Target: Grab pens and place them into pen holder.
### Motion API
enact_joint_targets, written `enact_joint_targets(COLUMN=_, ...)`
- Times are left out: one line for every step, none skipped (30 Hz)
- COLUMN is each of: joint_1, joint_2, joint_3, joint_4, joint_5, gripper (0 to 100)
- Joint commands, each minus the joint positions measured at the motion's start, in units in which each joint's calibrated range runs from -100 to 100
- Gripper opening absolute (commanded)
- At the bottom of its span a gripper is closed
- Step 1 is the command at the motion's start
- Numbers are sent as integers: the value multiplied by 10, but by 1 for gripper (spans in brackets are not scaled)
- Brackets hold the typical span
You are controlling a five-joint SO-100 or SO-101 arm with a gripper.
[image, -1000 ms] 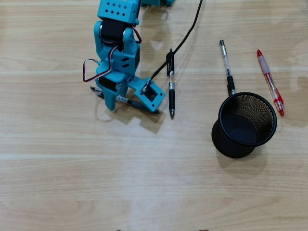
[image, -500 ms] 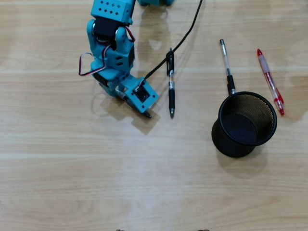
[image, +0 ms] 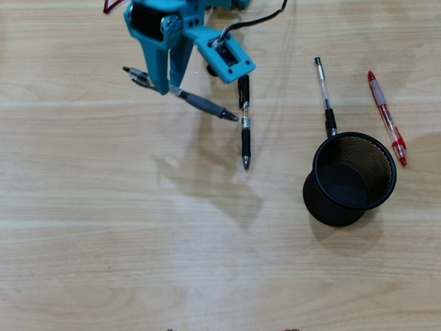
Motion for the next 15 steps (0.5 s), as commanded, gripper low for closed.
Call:
enact_joint_targets(joint_1=-53, joint_2=-32, joint_3=-101, joint_4=29, joint_5=-57, gripper=2)
enact_joint_targets(joint_1=-72, joint_2=-32, joint_3=-110, joint_4=28, joint_5=-77, gripper=2)
enact_joint_targets(joint_1=-88, joint_2=-32, joint_3=-117, joint_4=28, joint_5=-99, gripper=2)
enact_joint_targets(joint_1=-106, joint_2=-31, joint_3=-123, joint_4=27, joint_5=-122, gripper=2)
enact_joint_targets(joint_1=-127, joint_2=-31, joint_3=-131, joint_4=25, joint_5=-144, gripper=2)
enact_joint_targets(joint_1=-146, joint_2=-31, joint_3=-132, joint_4=11, joint_5=-164, gripper=2)
enact_joint_targets(joint_1=-164, joint_2=-31, joint_3=-132, joint_4=-14, joint_5=-182, gripper=2)
enact_joint_targets(joint_1=-180, joint_2=-31, joint_3=-131, joint_4=-46, joint_5=-198, gripper=2)
enact_joint_targets(joint_1=-194, joint_2=-30, joint_3=-129, joint_4=-80, joint_5=-212, gripper=2)
enact_joint_targets(joint_1=-205, joint_2=-27, joint_3=-126, joint_4=-110, joint_5=-225, gripper=2)
enact_joint_targets(joint_1=-213, joint_2=-20, joint_3=-122, joint_4=-138, joint_5=-240, gripper=2)
enact_joint_targets(joint_1=-219, joint_2=-12, joint_3=-119, joint_4=-164, joint_5=-254, gripper=2)
enact_joint_targets(joint_1=-225, joint_2=-2, joint_3=-117, joint_4=-193, joint_5=-267, gripper=2)
enact_joint_targets(joint_1=-228, joint_2=6, joint_3=-117, joint_4=-219, joint_5=-275, gripper=2)
enact_joint_targets(joint_1=-232, joint_2=16, joint_3=-117, joint_4=-243, joint_5=-282, gripper=2)
